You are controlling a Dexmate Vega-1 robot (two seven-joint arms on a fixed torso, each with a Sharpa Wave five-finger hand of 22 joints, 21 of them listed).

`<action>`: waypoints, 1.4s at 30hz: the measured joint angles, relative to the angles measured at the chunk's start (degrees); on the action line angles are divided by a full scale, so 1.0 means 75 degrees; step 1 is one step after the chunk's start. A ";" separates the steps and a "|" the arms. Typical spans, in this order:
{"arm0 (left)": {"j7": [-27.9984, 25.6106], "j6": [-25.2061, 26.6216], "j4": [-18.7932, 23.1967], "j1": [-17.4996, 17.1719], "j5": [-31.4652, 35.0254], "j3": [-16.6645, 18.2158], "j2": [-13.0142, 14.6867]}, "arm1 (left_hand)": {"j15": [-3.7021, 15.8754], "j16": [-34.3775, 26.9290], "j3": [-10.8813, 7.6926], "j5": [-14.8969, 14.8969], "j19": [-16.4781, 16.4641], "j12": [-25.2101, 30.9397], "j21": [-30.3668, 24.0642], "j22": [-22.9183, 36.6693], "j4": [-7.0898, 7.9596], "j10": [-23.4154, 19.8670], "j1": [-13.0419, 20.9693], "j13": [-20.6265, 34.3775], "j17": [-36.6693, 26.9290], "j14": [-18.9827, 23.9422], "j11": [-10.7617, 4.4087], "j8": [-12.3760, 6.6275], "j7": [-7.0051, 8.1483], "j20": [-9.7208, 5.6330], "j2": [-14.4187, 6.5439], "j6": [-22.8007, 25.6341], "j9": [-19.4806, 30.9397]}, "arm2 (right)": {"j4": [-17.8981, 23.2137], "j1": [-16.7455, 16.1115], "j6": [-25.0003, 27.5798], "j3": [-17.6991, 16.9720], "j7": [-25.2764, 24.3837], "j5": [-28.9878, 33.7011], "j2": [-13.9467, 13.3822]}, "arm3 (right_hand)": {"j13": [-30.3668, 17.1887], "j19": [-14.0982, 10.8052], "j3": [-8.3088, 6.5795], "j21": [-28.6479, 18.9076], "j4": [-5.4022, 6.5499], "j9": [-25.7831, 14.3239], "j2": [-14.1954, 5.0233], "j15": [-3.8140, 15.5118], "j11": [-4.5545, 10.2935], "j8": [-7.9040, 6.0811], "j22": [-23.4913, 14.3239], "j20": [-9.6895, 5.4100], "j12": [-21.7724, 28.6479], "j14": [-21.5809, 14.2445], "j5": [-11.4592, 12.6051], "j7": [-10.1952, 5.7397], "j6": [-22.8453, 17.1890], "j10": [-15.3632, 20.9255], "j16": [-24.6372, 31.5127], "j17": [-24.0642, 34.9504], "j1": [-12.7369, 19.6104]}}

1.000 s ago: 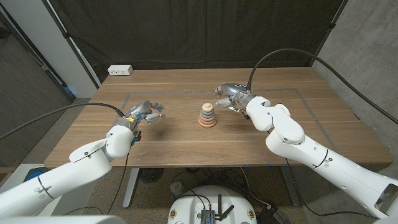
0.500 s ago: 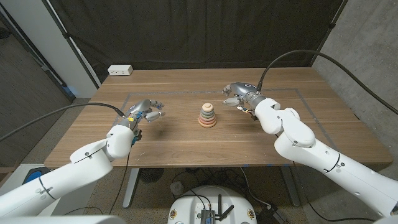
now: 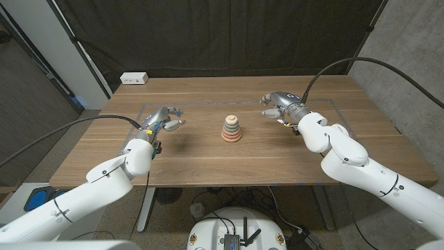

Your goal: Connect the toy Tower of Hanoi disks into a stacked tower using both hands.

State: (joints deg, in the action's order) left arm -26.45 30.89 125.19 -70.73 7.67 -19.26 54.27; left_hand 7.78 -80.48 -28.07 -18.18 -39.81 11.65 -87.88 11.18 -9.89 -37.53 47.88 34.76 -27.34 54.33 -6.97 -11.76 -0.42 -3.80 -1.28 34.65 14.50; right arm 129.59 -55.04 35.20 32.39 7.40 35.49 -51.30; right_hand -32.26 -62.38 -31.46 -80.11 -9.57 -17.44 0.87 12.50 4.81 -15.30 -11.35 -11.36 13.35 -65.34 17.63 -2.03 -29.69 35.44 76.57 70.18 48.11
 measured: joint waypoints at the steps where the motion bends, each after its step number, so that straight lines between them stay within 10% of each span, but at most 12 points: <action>1: -0.0012 0.0026 -0.0003 0.0008 0.0024 -0.0008 -0.0007 | 0.0000 0.0000 0.0000 0.0000 0.0000 0.0000 0.0000 0.0000 0.0000 0.0000 0.0000 0.0000 0.0000 0.0000 0.0000 0.0000 0.0000 0.0000 0.0000 0.0000 0.0000 | -0.0022 -0.0031 -0.0014 -0.0043 -0.0022 -0.0023 -0.0038 | -0.0003 0.0000 0.0000 0.0000 0.0000 0.0000 -0.0002 0.0000 0.0000 0.0000 0.0000 0.0000 0.0000 0.0000 0.0000 0.0000 0.0000 0.0000 0.0021 0.0000 0.0000; 42: -0.0483 0.0566 0.0142 -0.0069 0.0261 -0.0340 -0.0564 | 0.0000 -0.0063 0.0000 0.0000 -0.0001 0.0034 0.0030 -0.0034 0.0000 -0.0002 0.0001 -0.0013 -0.0021 0.0002 0.0001 0.0000 0.0001 0.0000 -0.0001 0.0002 -0.0001 | -0.0595 -0.1585 0.0593 -0.0355 -0.3387 0.0028 -0.0061 | -0.0052 0.0009 -0.0117 -0.0028 0.0055 0.0022 -0.0099 -0.0028 0.0085 0.0000 0.0059 0.0005 -0.0080 0.0115 0.0082 -0.0055 -0.0137 0.0079 0.0073 -0.0120 0.0062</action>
State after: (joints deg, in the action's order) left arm -30.07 35.14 126.25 -71.25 9.63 -21.81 50.03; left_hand 7.78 -80.95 -28.07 -18.18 -39.82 11.90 -87.66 10.92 -9.89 -37.54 47.89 34.66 -27.50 54.34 -6.96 -11.76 -0.41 -3.80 -1.29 34.67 14.49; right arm 125.13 -66.93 39.64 29.72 -18.00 35.70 -51.75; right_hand -32.65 -62.31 -32.33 -80.32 -9.16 -17.27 0.13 12.29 5.44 -15.30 -10.91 -11.33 12.75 -64.48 18.24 -2.44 -30.71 36.03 77.12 69.27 48.58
